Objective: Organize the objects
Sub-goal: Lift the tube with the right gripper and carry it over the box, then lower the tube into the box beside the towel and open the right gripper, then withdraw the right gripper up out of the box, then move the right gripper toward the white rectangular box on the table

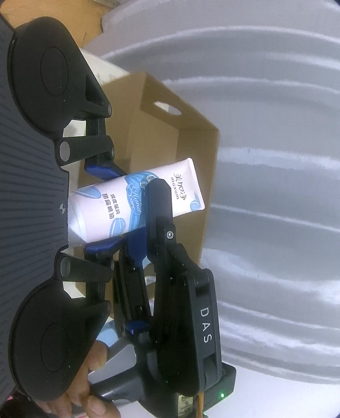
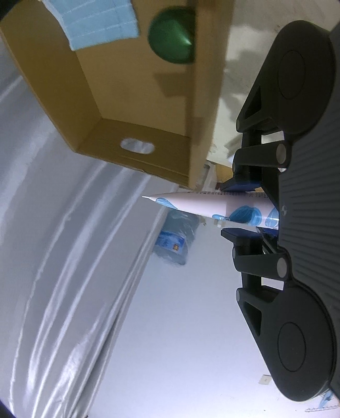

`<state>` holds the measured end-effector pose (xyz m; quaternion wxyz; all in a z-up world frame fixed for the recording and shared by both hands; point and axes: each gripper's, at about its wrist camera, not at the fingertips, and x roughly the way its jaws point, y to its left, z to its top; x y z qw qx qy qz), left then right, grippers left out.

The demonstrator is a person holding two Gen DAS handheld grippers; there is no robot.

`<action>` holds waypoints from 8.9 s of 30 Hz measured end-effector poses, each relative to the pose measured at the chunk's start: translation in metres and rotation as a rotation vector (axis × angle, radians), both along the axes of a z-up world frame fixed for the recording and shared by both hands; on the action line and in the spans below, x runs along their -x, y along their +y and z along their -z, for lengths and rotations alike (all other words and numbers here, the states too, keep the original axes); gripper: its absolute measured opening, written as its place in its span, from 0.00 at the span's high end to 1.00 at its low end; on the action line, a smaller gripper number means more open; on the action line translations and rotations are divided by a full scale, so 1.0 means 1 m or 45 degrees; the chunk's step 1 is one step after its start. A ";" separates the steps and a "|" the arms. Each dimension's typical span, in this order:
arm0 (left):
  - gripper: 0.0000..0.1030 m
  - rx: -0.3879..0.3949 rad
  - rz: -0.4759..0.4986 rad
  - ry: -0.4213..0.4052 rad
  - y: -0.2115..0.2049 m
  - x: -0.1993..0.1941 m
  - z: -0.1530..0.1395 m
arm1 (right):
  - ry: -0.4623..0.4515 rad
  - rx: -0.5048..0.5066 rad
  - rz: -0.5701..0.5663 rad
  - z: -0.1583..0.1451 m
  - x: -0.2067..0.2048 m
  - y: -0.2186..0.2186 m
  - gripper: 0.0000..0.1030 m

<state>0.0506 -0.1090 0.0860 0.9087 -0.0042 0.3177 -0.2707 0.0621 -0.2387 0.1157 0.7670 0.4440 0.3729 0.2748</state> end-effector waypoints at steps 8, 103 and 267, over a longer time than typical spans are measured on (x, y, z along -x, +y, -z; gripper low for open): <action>0.56 -0.013 0.048 0.044 -0.027 -0.048 0.001 | 0.055 0.025 0.036 -0.003 -0.039 -0.028 0.69; 0.00 -0.058 -0.375 0.435 0.148 -0.008 0.115 | 0.086 0.855 -0.332 0.074 -0.053 0.176 0.00; 0.00 -0.102 0.029 0.453 0.018 0.072 0.118 | 0.316 0.526 -0.076 0.102 0.076 0.002 0.00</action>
